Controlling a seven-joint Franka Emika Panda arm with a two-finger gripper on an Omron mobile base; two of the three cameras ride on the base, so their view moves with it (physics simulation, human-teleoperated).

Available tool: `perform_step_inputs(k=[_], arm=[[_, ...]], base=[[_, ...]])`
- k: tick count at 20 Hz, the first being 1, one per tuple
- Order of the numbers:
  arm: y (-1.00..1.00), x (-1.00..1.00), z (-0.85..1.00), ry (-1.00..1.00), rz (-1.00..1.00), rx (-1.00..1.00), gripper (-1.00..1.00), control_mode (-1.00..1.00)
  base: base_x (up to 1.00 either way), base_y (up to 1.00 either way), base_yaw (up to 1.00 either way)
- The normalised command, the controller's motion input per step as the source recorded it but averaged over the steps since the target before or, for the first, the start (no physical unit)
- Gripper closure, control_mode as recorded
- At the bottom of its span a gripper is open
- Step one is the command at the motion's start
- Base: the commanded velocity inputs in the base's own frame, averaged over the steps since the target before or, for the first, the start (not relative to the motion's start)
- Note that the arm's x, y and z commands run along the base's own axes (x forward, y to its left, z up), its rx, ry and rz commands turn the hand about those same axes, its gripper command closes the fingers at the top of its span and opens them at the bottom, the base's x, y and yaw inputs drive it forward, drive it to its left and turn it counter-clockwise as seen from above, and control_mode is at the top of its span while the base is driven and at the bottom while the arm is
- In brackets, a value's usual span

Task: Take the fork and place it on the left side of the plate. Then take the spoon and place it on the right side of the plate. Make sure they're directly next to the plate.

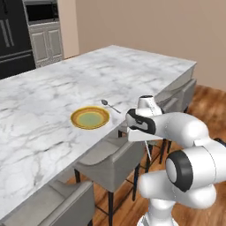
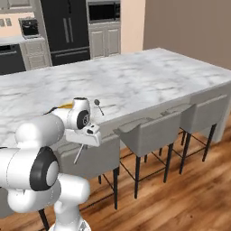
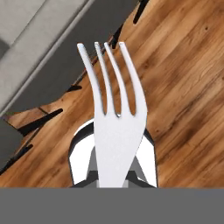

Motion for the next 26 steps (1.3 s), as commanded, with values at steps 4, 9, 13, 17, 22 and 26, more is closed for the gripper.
perform_step_inputs(k=[4, 9, 13, 17, 22, 26], arm=[[0.00, 0.00, 0.00, 0.00, 0.00, 0.00, 1.00, 1.00], [0.00, 0.00, 0.00, 0.00, 0.00, 0.00, 1.00, 1.00], [0.00, 0.00, 0.00, 0.00, 0.00, 0.00, 1.00, 1.00], [0.00, 0.00, 0.00, 0.00, 0.00, 0.00, 1.00, 1.00], [0.00, 0.00, 0.00, 0.00, 0.00, 0.00, 1.00, 1.00], [0.00, 0.00, 0.00, 0.00, 0.00, 0.00, 1.00, 1.00]], base=[[0.61, 0.02, 0.36], [0.47, 0.03, 0.45], [0.34, 0.00, 0.57], [0.46, 0.00, 0.50], [0.48, 0.00, 0.49], [0.53, 0.01, 0.44]])
